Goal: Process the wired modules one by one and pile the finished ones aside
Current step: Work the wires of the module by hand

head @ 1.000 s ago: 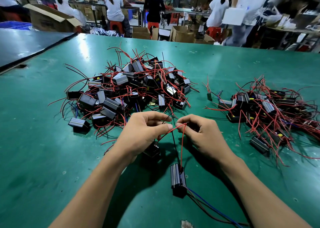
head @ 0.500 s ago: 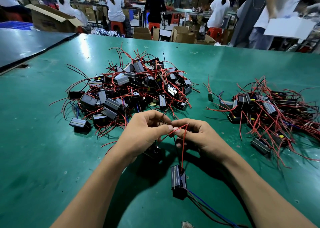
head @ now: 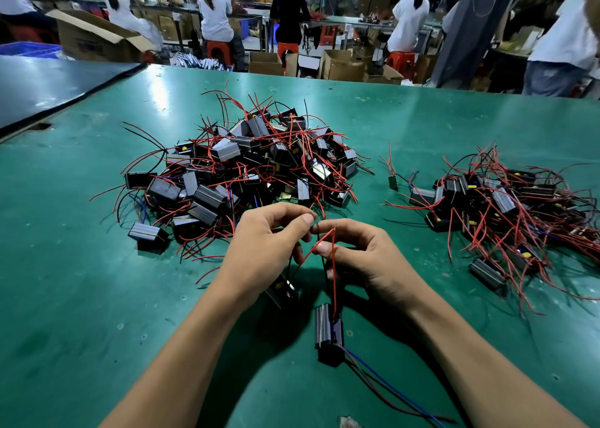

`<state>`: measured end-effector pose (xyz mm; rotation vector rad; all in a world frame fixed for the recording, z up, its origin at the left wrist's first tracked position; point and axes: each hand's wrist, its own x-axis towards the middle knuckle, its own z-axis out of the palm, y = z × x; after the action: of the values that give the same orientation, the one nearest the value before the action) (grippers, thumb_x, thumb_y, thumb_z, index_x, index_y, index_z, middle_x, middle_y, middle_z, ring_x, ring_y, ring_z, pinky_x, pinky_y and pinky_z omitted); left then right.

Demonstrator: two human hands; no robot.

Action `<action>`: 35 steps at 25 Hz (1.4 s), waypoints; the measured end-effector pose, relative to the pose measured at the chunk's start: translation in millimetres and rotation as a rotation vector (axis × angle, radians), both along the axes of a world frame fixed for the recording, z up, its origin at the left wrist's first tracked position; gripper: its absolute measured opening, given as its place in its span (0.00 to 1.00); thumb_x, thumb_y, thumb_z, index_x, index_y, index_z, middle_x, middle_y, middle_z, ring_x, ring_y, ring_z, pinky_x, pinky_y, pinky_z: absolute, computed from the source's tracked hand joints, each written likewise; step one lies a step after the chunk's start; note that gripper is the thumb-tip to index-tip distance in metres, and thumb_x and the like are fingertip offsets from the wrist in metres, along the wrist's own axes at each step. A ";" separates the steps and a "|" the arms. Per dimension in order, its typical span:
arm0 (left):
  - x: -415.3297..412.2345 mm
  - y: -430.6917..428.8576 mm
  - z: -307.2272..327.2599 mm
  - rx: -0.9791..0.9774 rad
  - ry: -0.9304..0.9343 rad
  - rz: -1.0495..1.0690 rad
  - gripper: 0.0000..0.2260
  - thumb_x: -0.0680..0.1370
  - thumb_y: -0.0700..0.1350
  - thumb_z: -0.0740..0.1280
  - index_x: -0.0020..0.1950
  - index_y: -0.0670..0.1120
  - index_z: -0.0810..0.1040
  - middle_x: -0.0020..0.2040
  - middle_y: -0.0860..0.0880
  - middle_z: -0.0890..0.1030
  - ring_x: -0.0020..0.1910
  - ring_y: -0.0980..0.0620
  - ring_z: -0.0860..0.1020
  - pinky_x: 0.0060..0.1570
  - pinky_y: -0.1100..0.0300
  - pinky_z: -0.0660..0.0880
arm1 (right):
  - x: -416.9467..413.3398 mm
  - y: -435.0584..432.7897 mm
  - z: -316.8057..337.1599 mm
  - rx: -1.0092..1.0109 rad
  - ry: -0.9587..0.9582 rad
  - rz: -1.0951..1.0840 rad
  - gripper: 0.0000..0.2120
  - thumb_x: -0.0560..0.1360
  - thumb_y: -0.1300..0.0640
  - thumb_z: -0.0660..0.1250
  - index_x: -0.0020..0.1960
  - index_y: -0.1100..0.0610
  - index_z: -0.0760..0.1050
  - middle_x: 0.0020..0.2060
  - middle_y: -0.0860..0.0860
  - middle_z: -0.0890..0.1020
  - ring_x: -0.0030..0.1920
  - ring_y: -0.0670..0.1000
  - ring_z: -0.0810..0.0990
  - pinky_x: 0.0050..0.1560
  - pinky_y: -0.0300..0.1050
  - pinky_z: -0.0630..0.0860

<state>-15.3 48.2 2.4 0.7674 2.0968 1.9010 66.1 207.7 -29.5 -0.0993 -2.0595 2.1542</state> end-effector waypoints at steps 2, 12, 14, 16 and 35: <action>-1.9 -0.3 -1.2 0.019 -0.032 -0.012 0.04 0.79 0.40 0.68 0.48 0.43 0.83 0.36 0.44 0.82 0.28 0.51 0.77 0.31 0.62 0.76 | -0.7 -0.5 -0.2 0.005 0.019 -0.009 0.12 0.73 0.56 0.75 0.55 0.51 0.83 0.42 0.46 0.83 0.32 0.46 0.78 0.34 0.40 0.77; -4.3 -0.1 -5.1 0.004 -0.086 -0.081 0.03 0.77 0.39 0.70 0.47 0.43 0.84 0.37 0.44 0.84 0.30 0.53 0.77 0.32 0.64 0.74 | -3.0 -1.7 -0.4 -0.039 0.005 -0.021 0.05 0.76 0.51 0.72 0.49 0.51 0.83 0.39 0.49 0.83 0.33 0.47 0.76 0.34 0.38 0.76; -3.6 -0.2 -5.4 0.005 -0.088 -0.092 0.03 0.77 0.39 0.71 0.48 0.43 0.84 0.39 0.44 0.85 0.30 0.54 0.78 0.31 0.66 0.74 | -2.7 -2.0 -0.9 0.005 0.015 -0.066 0.06 0.76 0.50 0.71 0.49 0.52 0.83 0.38 0.48 0.83 0.32 0.46 0.76 0.33 0.38 0.75; -3.8 -0.5 -5.5 0.014 -0.106 -0.099 0.03 0.76 0.39 0.72 0.49 0.43 0.84 0.39 0.44 0.85 0.29 0.54 0.78 0.31 0.67 0.73 | -2.4 -0.7 -2.0 0.067 0.015 -0.111 0.06 0.78 0.51 0.70 0.49 0.53 0.83 0.37 0.48 0.82 0.31 0.46 0.76 0.31 0.41 0.74; -5.4 3.2 -12.3 -0.141 -0.018 -0.059 0.04 0.78 0.41 0.69 0.45 0.48 0.83 0.35 0.49 0.84 0.27 0.54 0.77 0.32 0.61 0.75 | -2.9 -1.5 -0.8 0.037 0.023 -0.192 0.06 0.74 0.55 0.74 0.50 0.53 0.84 0.33 0.54 0.80 0.29 0.47 0.75 0.27 0.42 0.72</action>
<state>-20.7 51.4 -9.9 0.7689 2.1448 1.7033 63.1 206.2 -30.4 -0.2559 -1.9865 1.9940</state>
